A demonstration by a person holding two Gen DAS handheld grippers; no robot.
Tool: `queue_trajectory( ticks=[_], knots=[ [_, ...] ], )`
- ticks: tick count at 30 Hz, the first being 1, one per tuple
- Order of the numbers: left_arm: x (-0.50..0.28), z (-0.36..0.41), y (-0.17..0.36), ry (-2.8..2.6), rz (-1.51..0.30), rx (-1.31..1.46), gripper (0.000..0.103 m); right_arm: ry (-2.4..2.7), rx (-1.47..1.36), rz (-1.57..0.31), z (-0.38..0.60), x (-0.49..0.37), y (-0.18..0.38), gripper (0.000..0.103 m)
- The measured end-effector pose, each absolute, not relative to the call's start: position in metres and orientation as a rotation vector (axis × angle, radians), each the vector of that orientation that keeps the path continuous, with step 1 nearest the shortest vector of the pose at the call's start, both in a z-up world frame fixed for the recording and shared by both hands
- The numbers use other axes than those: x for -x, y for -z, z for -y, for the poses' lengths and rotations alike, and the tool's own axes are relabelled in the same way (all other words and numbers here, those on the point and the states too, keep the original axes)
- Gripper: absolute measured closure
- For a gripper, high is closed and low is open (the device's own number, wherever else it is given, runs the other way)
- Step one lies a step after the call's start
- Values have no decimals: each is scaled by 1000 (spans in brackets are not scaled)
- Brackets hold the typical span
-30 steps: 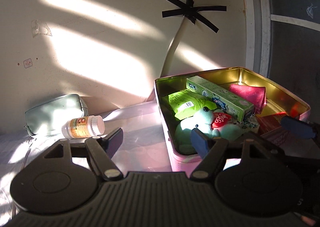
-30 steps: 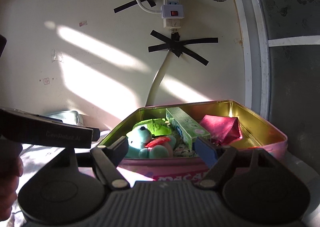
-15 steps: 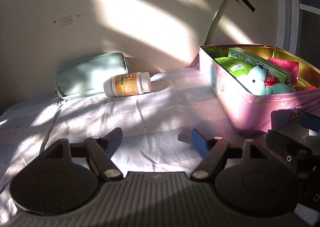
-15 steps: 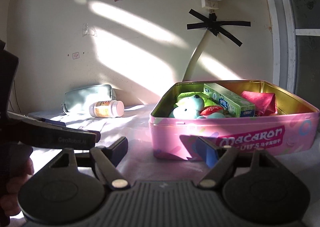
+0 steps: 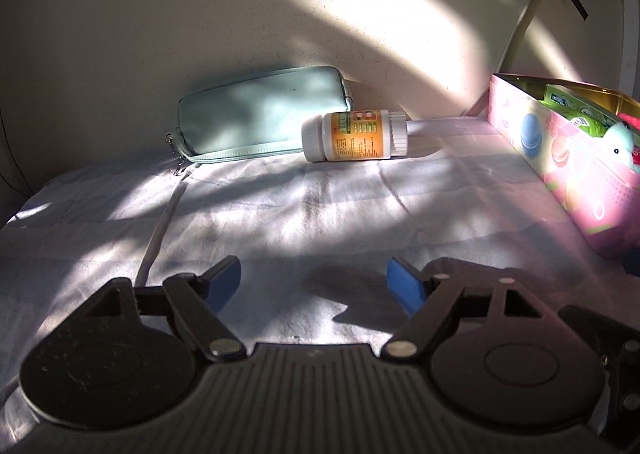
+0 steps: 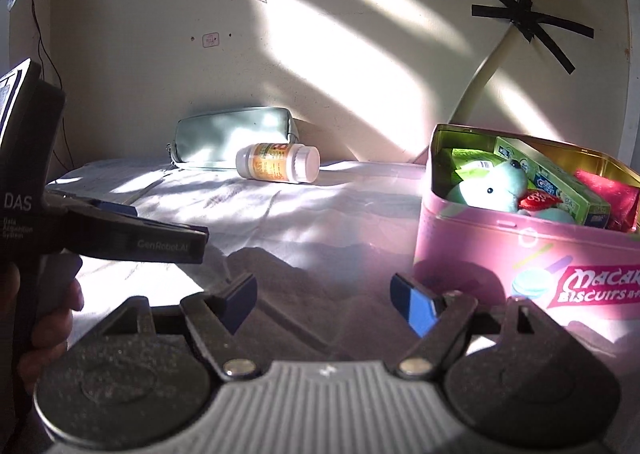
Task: Organize objects
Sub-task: 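Withdraw the left gripper from the tin toward the vitamin bottle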
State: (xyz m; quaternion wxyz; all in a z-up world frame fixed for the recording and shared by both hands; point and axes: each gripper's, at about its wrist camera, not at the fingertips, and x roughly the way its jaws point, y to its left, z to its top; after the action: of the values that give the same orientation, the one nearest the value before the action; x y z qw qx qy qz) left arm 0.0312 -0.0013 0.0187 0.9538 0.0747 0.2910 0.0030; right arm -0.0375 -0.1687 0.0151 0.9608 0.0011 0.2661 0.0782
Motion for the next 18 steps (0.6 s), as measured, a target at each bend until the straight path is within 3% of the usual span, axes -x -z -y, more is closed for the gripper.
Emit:
queue_trajectory(
  ticks=[13, 16, 18],
  knots=[
    [-63, -80, -9, -147, -657, 62, 21, -263, 60, -678, 116, -77, -7, 25],
    [-63, -81, -10, -166, -642, 46, 21, -239, 91, -652, 109, -120, -8, 17],
    [-66, -82, -9, -163, -655, 53, 19, -239, 126, -633, 106, -147, -10, 6]
  ],
)
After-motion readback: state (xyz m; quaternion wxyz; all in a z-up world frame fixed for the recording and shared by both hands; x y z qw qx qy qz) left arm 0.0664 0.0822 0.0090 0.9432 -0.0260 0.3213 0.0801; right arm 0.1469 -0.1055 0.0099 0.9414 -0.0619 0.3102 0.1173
